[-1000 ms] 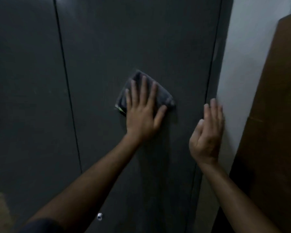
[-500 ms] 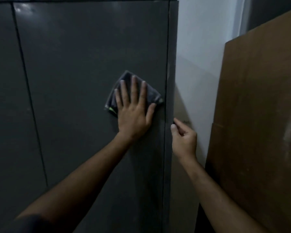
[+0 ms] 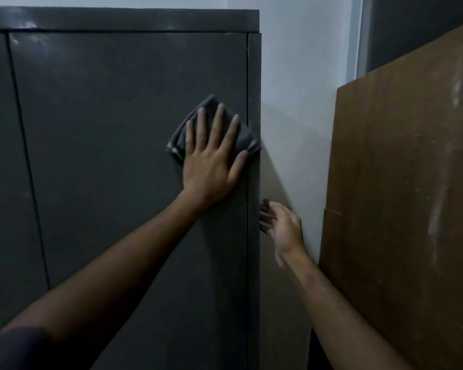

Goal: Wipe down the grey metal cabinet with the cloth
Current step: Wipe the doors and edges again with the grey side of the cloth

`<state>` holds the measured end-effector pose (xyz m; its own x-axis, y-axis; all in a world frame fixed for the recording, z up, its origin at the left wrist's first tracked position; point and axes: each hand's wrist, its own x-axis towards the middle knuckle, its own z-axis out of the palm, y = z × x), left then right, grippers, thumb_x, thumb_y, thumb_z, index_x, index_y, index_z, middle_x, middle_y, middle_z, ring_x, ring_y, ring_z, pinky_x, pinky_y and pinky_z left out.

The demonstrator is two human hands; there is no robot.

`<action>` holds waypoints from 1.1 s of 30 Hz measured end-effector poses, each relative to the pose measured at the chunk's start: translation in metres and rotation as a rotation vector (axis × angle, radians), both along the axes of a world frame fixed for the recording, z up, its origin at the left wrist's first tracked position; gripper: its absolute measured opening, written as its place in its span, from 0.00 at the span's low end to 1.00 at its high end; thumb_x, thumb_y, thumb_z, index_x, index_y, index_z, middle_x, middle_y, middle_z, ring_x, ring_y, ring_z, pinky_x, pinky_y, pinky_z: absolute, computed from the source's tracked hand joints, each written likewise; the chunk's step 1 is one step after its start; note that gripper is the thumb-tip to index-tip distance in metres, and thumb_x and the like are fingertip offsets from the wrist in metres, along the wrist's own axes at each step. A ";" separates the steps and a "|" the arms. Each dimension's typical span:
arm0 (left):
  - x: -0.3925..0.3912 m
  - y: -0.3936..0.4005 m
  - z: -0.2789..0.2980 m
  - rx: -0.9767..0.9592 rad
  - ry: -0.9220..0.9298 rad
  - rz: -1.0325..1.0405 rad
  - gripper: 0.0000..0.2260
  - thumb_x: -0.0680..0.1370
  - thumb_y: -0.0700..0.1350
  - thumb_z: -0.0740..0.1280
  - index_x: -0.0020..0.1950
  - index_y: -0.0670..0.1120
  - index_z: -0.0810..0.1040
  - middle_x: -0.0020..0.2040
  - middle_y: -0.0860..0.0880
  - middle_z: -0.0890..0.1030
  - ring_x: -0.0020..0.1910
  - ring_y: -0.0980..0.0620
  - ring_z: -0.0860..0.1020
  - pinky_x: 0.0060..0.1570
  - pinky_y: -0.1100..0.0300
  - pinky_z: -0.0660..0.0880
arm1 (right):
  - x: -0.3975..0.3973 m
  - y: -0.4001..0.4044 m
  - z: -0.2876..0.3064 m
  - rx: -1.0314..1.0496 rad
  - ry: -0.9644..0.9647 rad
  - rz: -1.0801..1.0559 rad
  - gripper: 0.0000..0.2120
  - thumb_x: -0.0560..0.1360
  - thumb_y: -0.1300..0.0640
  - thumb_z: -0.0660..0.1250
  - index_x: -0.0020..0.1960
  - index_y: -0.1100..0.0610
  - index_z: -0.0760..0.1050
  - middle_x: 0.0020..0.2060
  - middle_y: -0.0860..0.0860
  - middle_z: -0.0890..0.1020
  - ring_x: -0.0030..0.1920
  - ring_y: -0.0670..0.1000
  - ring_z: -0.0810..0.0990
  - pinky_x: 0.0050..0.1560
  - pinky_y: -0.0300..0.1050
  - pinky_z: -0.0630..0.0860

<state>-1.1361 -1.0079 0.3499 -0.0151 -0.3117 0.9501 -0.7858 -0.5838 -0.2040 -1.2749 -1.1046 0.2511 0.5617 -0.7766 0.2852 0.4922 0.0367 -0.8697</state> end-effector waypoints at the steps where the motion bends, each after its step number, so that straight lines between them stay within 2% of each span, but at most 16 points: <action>1: -0.012 -0.015 0.010 0.012 -0.001 0.003 0.33 0.85 0.65 0.52 0.87 0.51 0.54 0.87 0.44 0.50 0.85 0.35 0.46 0.83 0.39 0.40 | -0.002 -0.003 0.004 0.039 0.001 0.025 0.12 0.86 0.56 0.58 0.60 0.59 0.78 0.54 0.59 0.85 0.56 0.59 0.84 0.59 0.54 0.79; 2: -0.017 -0.027 0.004 0.082 -0.056 -0.014 0.32 0.85 0.64 0.53 0.86 0.50 0.56 0.87 0.43 0.52 0.85 0.35 0.47 0.83 0.38 0.40 | -0.004 -0.005 0.009 0.073 0.000 0.043 0.14 0.86 0.54 0.56 0.63 0.59 0.77 0.56 0.60 0.84 0.57 0.61 0.83 0.61 0.58 0.78; 4: -0.016 -0.029 -0.044 0.333 -0.236 -0.061 0.30 0.86 0.62 0.54 0.85 0.48 0.61 0.86 0.43 0.57 0.85 0.36 0.48 0.83 0.38 0.41 | -0.006 -0.008 0.016 0.116 -0.009 0.051 0.18 0.86 0.51 0.55 0.65 0.61 0.77 0.58 0.62 0.84 0.58 0.62 0.82 0.64 0.61 0.76; 6: -0.006 -0.002 -0.109 0.549 -0.362 -0.082 0.30 0.86 0.61 0.56 0.85 0.48 0.60 0.85 0.45 0.59 0.85 0.38 0.49 0.83 0.39 0.45 | -0.006 -0.006 0.017 0.094 -0.001 0.056 0.19 0.86 0.50 0.56 0.62 0.62 0.79 0.57 0.61 0.83 0.55 0.60 0.82 0.61 0.58 0.76; 8: 0.008 0.022 -0.141 0.632 -0.414 -0.083 0.32 0.85 0.61 0.59 0.86 0.49 0.58 0.85 0.46 0.58 0.85 0.40 0.52 0.83 0.42 0.49 | -0.003 -0.005 0.014 0.019 0.036 0.044 0.18 0.86 0.50 0.56 0.59 0.60 0.80 0.54 0.59 0.84 0.51 0.56 0.83 0.54 0.52 0.77; 11: 0.015 0.021 -0.089 0.587 -0.366 -0.093 0.31 0.85 0.62 0.56 0.85 0.50 0.58 0.85 0.46 0.59 0.85 0.41 0.53 0.83 0.42 0.50 | -0.002 -0.007 0.015 -0.039 0.061 0.024 0.19 0.86 0.50 0.56 0.57 0.60 0.81 0.49 0.56 0.85 0.46 0.52 0.83 0.47 0.48 0.79; 15: -0.002 -0.006 0.067 0.246 -0.177 -0.070 0.31 0.86 0.64 0.50 0.86 0.50 0.56 0.86 0.45 0.57 0.85 0.40 0.51 0.84 0.45 0.43 | -0.003 -0.007 0.029 -0.085 0.113 0.024 0.21 0.87 0.48 0.53 0.63 0.60 0.79 0.56 0.56 0.85 0.56 0.59 0.83 0.61 0.58 0.78; 17: -0.010 -0.013 0.105 0.124 -0.162 -0.033 0.31 0.86 0.63 0.50 0.86 0.48 0.57 0.86 0.45 0.56 0.85 0.40 0.51 0.84 0.43 0.46 | 0.001 -0.008 0.038 -0.134 0.128 0.000 0.20 0.87 0.48 0.53 0.65 0.58 0.78 0.57 0.54 0.85 0.57 0.59 0.83 0.63 0.60 0.78; 20: -0.014 -0.018 0.067 0.095 -0.145 -0.079 0.31 0.87 0.60 0.53 0.86 0.45 0.58 0.86 0.43 0.56 0.85 0.39 0.50 0.84 0.42 0.48 | 0.010 -0.005 0.051 -0.221 0.106 -0.066 0.18 0.87 0.51 0.55 0.65 0.58 0.78 0.57 0.55 0.84 0.56 0.58 0.82 0.61 0.59 0.79; 23: -0.008 -0.002 -0.029 0.270 -0.182 -0.112 0.30 0.87 0.58 0.55 0.86 0.44 0.57 0.86 0.43 0.56 0.86 0.40 0.50 0.83 0.40 0.51 | 0.019 0.002 0.058 -0.318 0.080 -0.154 0.12 0.83 0.65 0.57 0.55 0.61 0.80 0.54 0.60 0.83 0.51 0.56 0.80 0.57 0.51 0.76; 25: 0.001 0.012 -0.054 0.364 -0.253 -0.095 0.30 0.87 0.58 0.55 0.85 0.45 0.58 0.86 0.44 0.56 0.85 0.40 0.51 0.84 0.41 0.51 | 0.023 0.004 0.054 -0.367 0.049 -0.158 0.16 0.79 0.71 0.55 0.55 0.63 0.81 0.55 0.61 0.83 0.54 0.56 0.81 0.61 0.49 0.75; 27: 0.005 0.016 -0.020 0.406 -0.290 -0.081 0.30 0.86 0.59 0.56 0.85 0.46 0.59 0.85 0.44 0.57 0.85 0.40 0.53 0.84 0.44 0.49 | 0.025 0.000 0.047 -0.382 0.070 -0.180 0.15 0.82 0.67 0.57 0.51 0.57 0.82 0.48 0.54 0.85 0.50 0.48 0.82 0.56 0.44 0.77; 29: 0.001 0.007 0.053 0.323 -0.253 -0.062 0.32 0.86 0.62 0.54 0.86 0.47 0.58 0.85 0.44 0.57 0.85 0.39 0.52 0.84 0.46 0.44 | 0.028 -0.004 0.045 -0.390 0.091 -0.207 0.16 0.84 0.60 0.59 0.42 0.47 0.78 0.37 0.40 0.80 0.38 0.36 0.79 0.43 0.34 0.75; 30: -0.004 0.001 0.095 0.254 -0.208 -0.052 0.32 0.86 0.63 0.52 0.86 0.47 0.57 0.86 0.43 0.56 0.85 0.39 0.51 0.84 0.46 0.43 | 0.030 -0.004 0.046 -0.400 0.101 -0.221 0.16 0.85 0.57 0.59 0.40 0.45 0.75 0.35 0.38 0.77 0.35 0.34 0.78 0.39 0.33 0.74; 32: -0.014 -0.009 0.162 0.131 -0.137 -0.019 0.33 0.86 0.63 0.51 0.86 0.46 0.56 0.86 0.44 0.54 0.85 0.38 0.49 0.84 0.45 0.43 | 0.036 -0.004 0.046 -0.412 0.107 -0.272 0.18 0.85 0.54 0.58 0.37 0.49 0.72 0.31 0.42 0.73 0.31 0.41 0.73 0.37 0.43 0.70; 33: -0.019 -0.013 0.177 0.076 -0.114 0.002 0.33 0.86 0.62 0.51 0.86 0.46 0.56 0.86 0.44 0.54 0.85 0.38 0.49 0.84 0.44 0.44 | 0.039 -0.003 0.048 -0.413 0.103 -0.295 0.18 0.85 0.53 0.58 0.37 0.52 0.71 0.30 0.45 0.72 0.32 0.45 0.72 0.37 0.45 0.68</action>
<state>-1.1555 -1.0213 0.5266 -0.1207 -0.3826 0.9160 -0.7539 -0.5650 -0.3353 -1.2362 -1.1076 0.2988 0.3774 -0.7405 0.5561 0.3408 -0.4473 -0.8269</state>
